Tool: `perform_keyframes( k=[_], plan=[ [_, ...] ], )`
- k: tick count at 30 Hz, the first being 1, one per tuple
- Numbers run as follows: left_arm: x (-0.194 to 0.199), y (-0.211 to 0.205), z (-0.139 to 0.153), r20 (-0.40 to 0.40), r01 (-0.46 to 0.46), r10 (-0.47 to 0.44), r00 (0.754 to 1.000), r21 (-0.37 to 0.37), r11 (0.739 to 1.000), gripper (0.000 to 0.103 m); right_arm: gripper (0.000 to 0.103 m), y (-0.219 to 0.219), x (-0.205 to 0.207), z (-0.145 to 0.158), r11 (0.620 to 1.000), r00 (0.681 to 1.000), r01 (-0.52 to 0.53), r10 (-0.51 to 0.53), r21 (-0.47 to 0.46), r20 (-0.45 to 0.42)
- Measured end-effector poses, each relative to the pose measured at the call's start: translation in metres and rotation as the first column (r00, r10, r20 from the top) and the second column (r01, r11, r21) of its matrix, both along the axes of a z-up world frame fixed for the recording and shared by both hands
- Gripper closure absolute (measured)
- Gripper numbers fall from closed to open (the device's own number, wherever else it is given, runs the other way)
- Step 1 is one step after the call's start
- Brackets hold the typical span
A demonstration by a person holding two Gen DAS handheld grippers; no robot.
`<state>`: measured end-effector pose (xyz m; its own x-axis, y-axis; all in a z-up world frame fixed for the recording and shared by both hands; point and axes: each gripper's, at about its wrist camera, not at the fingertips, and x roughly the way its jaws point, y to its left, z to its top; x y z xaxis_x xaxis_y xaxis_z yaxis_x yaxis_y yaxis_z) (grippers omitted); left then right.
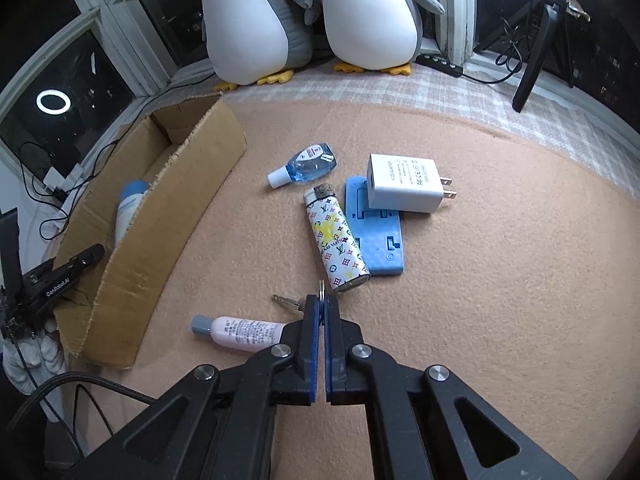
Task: Organize rigid objects
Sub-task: 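Grasp the silver keys with the right gripper, then carry the keys into the box and release them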
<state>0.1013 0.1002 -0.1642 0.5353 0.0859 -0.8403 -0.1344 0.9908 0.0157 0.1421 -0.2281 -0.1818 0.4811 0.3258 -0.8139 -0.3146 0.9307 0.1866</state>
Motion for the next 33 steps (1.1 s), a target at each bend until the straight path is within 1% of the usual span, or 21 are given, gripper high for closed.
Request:
perform_keyframes(
  k=[3,10,16,19,25,30,33],
  plan=[
    [0.000,0.000,0.000,0.001,0.000,0.000,1.000,0.000,1.000,0.078,0.101,0.001,-0.005,0.010,1.000,1.000,-0.011,0.011,0.004,0.022],
    [0.001,0.000,0.000,0.002,0.003,-0.003,1.000,-0.004,1.000,0.078,0.101,0.021,-0.019,0.049,0.997,0.993,-0.075,0.072,0.023,0.097],
    [0.001,0.000,0.000,0.003,0.002,-0.002,1.000,-0.005,1.000,0.078,0.101,0.052,-0.033,0.077,0.985,0.978,-0.164,0.155,0.054,0.143],
    [0.001,0.000,0.000,0.003,0.002,-0.002,1.000,-0.006,1.000,0.078,0.101,0.071,-0.039,0.085,0.975,0.968,-0.209,0.197,0.069,0.154],
    [0.002,0.000,0.000,0.004,0.000,0.000,1.000,-0.010,1.000,0.078,0.101,0.103,-0.052,0.089,0.952,0.950,-0.289,0.272,0.101,0.153],
    [0.003,0.000,0.001,0.005,0.001,0.000,1.000,-0.012,1.000,0.078,0.101,0.127,-0.060,0.079,0.936,0.939,-0.335,0.321,0.107,0.126],
    [0.003,0.000,0.000,0.005,0.001,-0.001,1.000,-0.012,1.000,0.078,0.101,0.136,-0.061,0.074,0.932,0.936,-0.346,0.334,0.110,0.112]
  ],
)
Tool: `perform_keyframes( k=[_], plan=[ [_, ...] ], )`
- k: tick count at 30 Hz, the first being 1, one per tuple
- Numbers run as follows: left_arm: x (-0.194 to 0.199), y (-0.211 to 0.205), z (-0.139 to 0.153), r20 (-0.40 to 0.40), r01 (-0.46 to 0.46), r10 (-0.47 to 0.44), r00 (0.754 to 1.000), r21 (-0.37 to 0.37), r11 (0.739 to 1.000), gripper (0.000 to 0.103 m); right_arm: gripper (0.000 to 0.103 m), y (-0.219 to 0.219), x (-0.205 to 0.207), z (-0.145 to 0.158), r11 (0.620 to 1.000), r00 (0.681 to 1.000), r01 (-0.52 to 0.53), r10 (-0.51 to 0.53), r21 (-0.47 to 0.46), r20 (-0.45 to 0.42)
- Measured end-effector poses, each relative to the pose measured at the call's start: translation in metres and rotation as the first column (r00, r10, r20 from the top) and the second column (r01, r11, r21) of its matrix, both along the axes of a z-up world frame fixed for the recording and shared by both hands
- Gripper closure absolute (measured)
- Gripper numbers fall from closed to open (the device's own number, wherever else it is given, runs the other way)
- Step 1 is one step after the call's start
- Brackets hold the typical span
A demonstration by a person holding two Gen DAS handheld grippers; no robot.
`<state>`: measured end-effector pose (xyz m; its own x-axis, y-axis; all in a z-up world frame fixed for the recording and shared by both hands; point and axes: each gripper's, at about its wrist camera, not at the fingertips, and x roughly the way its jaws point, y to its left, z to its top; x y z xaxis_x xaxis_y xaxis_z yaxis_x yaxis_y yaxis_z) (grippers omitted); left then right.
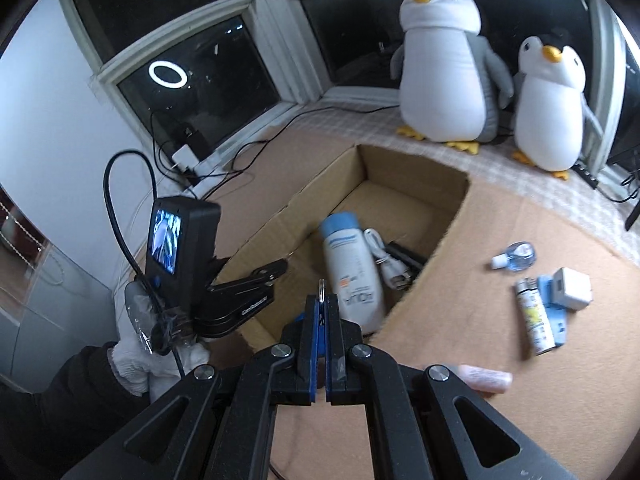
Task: Organize rigid objects
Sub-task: 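Carry the keys into the box and release them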
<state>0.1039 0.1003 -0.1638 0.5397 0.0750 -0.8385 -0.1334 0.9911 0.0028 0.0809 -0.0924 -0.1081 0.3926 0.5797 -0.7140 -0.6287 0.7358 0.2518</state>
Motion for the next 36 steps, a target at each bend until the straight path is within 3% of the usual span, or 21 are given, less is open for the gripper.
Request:
perform_keyframes(
  k=[14,16,17,18,20,29,36],
  plan=[
    [0.000,0.000,0.000,0.000,0.000,0.000,1.000,0.000,1.000,0.078,0.100,0.017,0.004,-0.019,1.000,1.000,-0.019,0.019,-0.024,-0.023],
    [0.000,0.000,0.000,0.000,0.000,0.000,1.000,0.000,1.000,0.078,0.096,0.018,0.003,-0.018,1.000,1.000,-0.013,0.012,-0.028,-0.009],
    [0.000,0.000,0.000,0.000,0.000,0.000,1.000,0.000,1.000,0.078,0.081,0.018,0.003,-0.017,0.999,1.000,-0.007,0.007,-0.032,-0.003],
    [-0.001,0.001,0.000,0.000,0.000,0.000,1.000,-0.001,1.000,0.078,0.054,0.018,0.003,-0.017,0.999,1.000,-0.003,0.003,-0.033,0.002],
    [0.000,0.000,0.000,0.000,0.000,0.000,1.000,-0.001,1.000,0.078,0.036,0.015,0.001,-0.015,1.000,1.000,0.009,-0.008,-0.013,0.026],
    [-0.001,0.000,0.000,0.000,0.001,-0.001,1.000,0.001,1.000,0.078,0.036,-0.002,0.008,-0.015,0.999,0.999,0.038,-0.037,-0.008,0.029],
    [-0.001,0.001,0.000,0.000,0.000,0.000,1.000,0.001,1.000,0.078,0.036,-0.043,0.022,-0.017,0.994,0.994,0.106,-0.106,0.011,0.027]
  ],
)
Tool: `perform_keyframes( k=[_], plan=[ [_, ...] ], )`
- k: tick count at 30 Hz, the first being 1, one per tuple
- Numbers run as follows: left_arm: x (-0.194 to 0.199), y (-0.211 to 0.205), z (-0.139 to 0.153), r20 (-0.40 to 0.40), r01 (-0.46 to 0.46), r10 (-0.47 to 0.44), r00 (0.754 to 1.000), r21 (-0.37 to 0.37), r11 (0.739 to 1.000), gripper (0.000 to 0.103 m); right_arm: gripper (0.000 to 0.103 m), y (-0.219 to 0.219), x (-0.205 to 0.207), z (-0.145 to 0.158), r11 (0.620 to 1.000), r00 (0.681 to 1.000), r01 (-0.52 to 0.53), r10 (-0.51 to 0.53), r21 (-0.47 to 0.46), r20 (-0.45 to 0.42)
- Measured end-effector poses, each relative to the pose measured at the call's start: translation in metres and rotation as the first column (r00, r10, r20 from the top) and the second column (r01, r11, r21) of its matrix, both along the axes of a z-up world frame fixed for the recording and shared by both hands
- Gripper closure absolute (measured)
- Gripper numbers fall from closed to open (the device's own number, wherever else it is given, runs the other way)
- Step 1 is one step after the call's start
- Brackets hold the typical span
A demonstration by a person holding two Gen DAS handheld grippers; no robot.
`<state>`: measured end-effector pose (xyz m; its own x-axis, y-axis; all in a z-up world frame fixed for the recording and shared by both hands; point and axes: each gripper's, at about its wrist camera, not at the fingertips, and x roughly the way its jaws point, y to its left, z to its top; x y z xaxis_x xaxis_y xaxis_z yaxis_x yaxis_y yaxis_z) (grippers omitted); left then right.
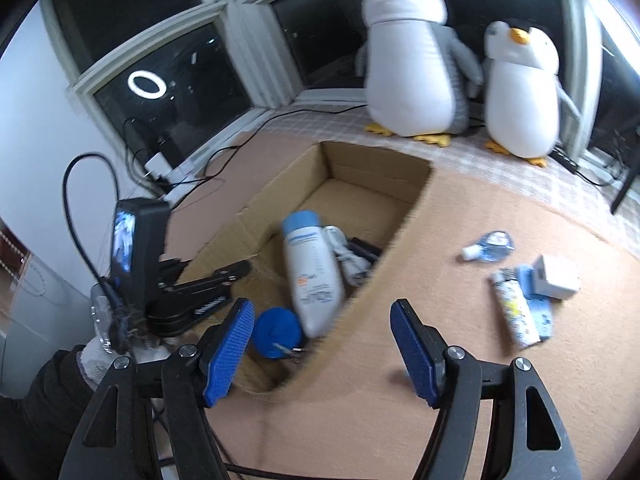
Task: Organize rigid objects
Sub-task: 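Move the right gripper back toward the patterned lighter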
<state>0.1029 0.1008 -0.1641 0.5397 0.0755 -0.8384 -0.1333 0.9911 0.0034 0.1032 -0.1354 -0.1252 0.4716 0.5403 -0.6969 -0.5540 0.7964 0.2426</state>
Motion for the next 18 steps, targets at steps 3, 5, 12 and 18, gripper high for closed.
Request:
perform_keyframes(
  k=[3,5,12,18],
  plan=[
    [0.000,0.000,0.000,0.000,0.000,0.000,1.000,0.001,1.000,0.078,0.036,-0.026,0.011,-0.004,0.999,0.999,0.041,-0.041,0.004,-0.009],
    [0.000,0.000,0.000,-0.001,0.000,0.000,1.000,0.001,1.000,0.078,0.036,-0.039,0.018,-0.006,0.998,0.998,0.057,-0.057,-0.012,-0.005],
    [0.000,0.000,0.000,-0.001,0.000,0.000,1.000,0.000,1.000,0.078,0.036,-0.070,0.047,-0.019,0.991,0.994,0.109,-0.110,-0.077,-0.014],
    [-0.001,0.002,-0.001,-0.004,-0.001,0.002,1.000,0.004,1.000,0.078,0.055,-0.076,0.070,-0.034,0.982,0.992,0.116,-0.121,-0.149,-0.025]
  ],
)
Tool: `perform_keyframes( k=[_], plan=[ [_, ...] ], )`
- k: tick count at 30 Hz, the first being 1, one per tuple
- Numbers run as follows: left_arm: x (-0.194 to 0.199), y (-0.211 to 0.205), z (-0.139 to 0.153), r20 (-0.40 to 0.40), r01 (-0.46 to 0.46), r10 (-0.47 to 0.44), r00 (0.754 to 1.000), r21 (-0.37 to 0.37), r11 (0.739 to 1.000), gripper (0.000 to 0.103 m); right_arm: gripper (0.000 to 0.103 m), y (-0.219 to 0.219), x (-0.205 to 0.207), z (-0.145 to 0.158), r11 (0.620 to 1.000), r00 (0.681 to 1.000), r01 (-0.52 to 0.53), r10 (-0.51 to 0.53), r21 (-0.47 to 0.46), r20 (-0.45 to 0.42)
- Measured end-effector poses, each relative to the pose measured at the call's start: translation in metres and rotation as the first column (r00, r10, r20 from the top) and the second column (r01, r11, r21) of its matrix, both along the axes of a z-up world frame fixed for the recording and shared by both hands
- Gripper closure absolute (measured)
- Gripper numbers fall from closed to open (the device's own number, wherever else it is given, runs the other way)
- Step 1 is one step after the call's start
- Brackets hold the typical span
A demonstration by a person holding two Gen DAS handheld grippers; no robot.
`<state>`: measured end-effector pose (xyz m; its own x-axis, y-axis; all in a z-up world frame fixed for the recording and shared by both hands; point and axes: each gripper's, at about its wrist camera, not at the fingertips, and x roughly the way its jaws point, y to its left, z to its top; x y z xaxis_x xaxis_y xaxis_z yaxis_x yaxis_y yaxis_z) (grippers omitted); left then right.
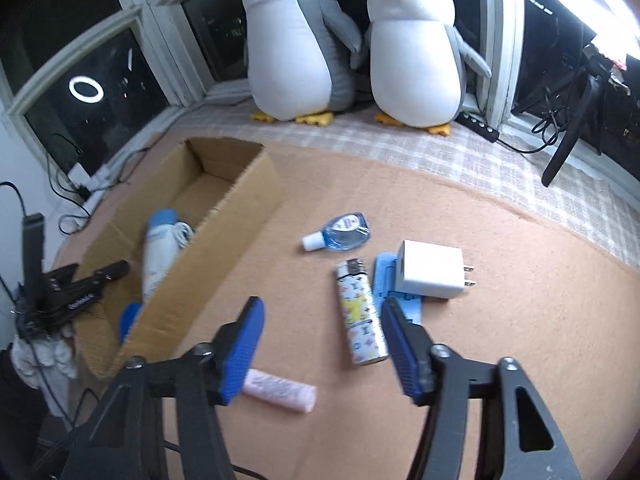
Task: Organize rigid objects
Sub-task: 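Move the right gripper back toward the patterned lighter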
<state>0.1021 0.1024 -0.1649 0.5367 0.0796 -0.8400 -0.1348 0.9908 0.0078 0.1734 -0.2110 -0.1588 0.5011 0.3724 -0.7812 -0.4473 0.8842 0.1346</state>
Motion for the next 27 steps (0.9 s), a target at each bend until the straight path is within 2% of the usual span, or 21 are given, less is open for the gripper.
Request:
perform_keyframes(
  k=[12,19,24,27],
  plan=[
    [0.000,0.001,0.000,-0.003,-0.003,0.003,1.000,0.001,1.000,0.078,0.064,0.007,0.018,-0.025,0.994,0.999,-0.027,0.023,-0.105,-0.033],
    [0.001,0.000,0.000,-0.003,-0.003,0.003,1.000,0.001,1.000,0.078,0.068,0.020,0.016,-0.032,0.980,0.998,-0.056,0.054,-0.190,-0.016],
    [0.000,0.000,0.000,-0.003,-0.003,0.003,1.000,0.000,1.000,0.078,0.079,0.024,0.016,-0.033,0.974,0.998,-0.069,0.069,-0.214,-0.011],
    [0.001,0.000,0.000,-0.004,-0.004,0.004,1.000,-0.001,1.000,0.078,0.082,0.028,0.016,-0.035,0.975,0.996,-0.093,0.088,-0.204,-0.031]
  ],
)
